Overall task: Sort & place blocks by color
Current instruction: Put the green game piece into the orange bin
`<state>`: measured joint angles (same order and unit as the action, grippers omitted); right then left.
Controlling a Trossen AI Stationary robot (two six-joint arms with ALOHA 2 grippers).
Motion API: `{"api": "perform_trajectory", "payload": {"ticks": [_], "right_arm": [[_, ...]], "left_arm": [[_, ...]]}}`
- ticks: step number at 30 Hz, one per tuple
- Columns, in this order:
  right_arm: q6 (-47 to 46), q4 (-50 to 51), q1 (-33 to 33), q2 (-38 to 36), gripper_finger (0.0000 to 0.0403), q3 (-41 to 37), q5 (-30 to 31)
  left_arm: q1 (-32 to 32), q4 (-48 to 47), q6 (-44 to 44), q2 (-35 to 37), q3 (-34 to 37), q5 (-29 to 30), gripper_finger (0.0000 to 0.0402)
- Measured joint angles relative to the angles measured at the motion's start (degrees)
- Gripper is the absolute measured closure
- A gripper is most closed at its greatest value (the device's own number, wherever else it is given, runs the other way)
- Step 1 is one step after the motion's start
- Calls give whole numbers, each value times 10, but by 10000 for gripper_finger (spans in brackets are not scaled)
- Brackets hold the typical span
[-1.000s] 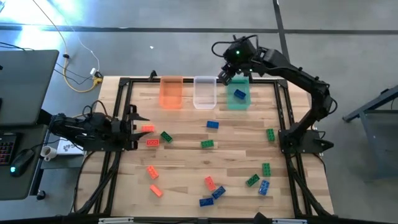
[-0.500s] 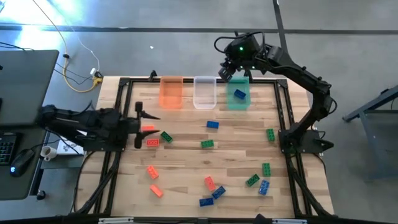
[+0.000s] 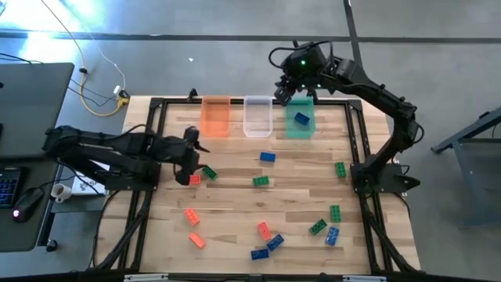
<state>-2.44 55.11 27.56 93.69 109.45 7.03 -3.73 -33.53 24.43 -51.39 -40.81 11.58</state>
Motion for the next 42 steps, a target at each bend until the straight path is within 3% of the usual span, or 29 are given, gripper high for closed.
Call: {"api": "perform_trajectory", "payload": {"ticks": [14, 33, 42], "right_arm": [[12, 0, -10, 0, 267, 0, -2], [14, 0, -10, 0, 267, 0, -2], [14, 0, -10, 0, 267, 0, -2]], "left_arm": [[-19, -68, 23, -147, -14, -70, 177], [-19, -38, 73, -277, -15, -64, 176], [-19, -56, 77, -327, -56, -64, 176]]}}
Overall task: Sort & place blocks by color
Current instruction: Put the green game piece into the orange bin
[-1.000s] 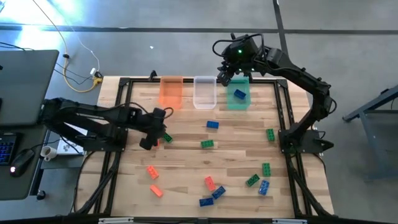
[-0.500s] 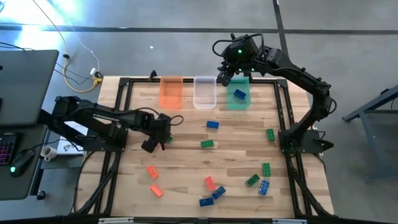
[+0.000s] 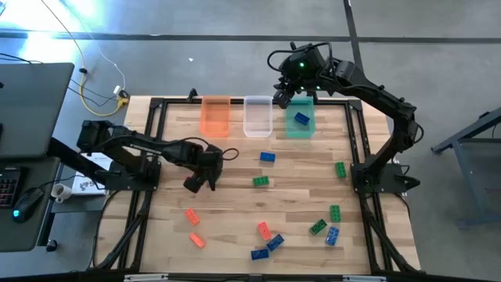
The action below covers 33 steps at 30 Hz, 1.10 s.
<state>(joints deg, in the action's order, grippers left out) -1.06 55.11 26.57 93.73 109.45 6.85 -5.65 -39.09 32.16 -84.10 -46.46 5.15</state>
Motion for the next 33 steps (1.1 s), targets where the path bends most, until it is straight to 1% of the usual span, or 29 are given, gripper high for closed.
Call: {"api": "perform_trajectory", "payload": {"ticks": [9, 14, 24, 26, 28, 33], "right_arm": [[0, 2, 0, 0, 267, 0, 0], [0, 10, 0, 0, 267, 0, 0], [0, 12, 0, 0, 267, 0, 0], [0, 13, 0, 0, 267, 0, 0], [0, 14, 0, 0, 267, 0, 0], [0, 14, 0, 0, 267, 0, 0]], "left_arm": [[0, -16, 0, -51, -14, -3, 176], [0, -14, 11, -65, -14, 16, 176], [0, -14, 16, -98, -15, 1, 178], [0, -15, 16, -101, -16, 0, 187], [0, -15, 16, -102, -16, 1, 205], [0, -23, 14, -104, -25, 2, 273]]}}
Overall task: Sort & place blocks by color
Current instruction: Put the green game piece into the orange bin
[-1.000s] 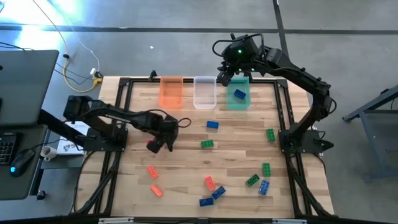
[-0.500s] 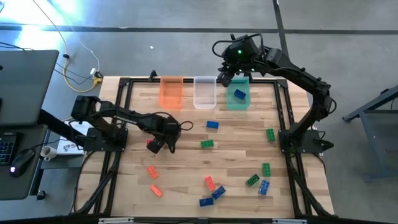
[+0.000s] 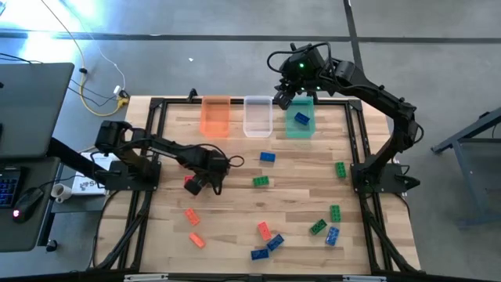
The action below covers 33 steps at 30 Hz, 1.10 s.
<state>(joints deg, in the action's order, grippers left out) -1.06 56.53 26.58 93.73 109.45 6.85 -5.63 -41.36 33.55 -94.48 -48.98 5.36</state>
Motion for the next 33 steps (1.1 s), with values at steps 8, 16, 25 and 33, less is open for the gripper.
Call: {"api": "perform_trajectory", "payload": {"ticks": [8, 16, 25, 33], "right_arm": [[0, 6, -3, 0, 267, 0, -27], [0, 28, -41, 0, 267, 0, -30], [-4, 37, -98, 0, 267, 0, -8], [-21, 37, -137, 0, 267, 0, -6]], "left_arm": [[-3, 8, -19, -1, -33, 41, 292], [-39, -35, -33, 7, -58, 72, 292], [-131, -6, -15, 97, -59, 122, 292], [-255, 112, 3, 145, -59, 113, 292]]}}
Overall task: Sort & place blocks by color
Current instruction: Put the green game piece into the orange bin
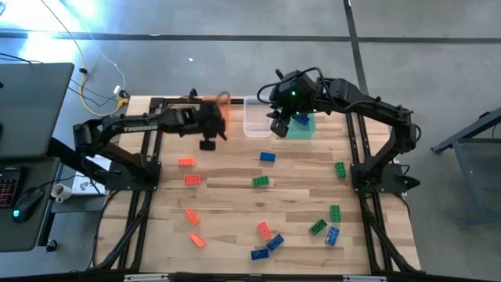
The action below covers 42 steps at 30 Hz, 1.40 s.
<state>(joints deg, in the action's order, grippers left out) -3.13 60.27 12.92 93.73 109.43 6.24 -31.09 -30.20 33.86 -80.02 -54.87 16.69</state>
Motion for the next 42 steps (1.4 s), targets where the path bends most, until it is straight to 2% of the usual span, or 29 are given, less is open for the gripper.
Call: {"api": "perform_trajectory", "payload": {"ticks": [6, 12, 19, 28, 42], "right_arm": [[-20, 4, -25, 0, 267, 0, 0], [-20, 4, -44, 0, 267, 0, 0], [-20, 3, -56, 0, 267, 0, 35], [-18, 3, -61, 0, 267, 0, 46], [-14, 0, -62, 0, 267, 0, 54]], "left_arm": [[-75, 28, -3, -17, 0, -39, 292], [-109, 35, -8, -42, 0, -47, 292], [-117, 39, -22, -69, 0, -66, 292], [-118, 52, -35, -74, 0, -65, 279], [-118, 47, -48, -74, 0, -39, 267]]}}
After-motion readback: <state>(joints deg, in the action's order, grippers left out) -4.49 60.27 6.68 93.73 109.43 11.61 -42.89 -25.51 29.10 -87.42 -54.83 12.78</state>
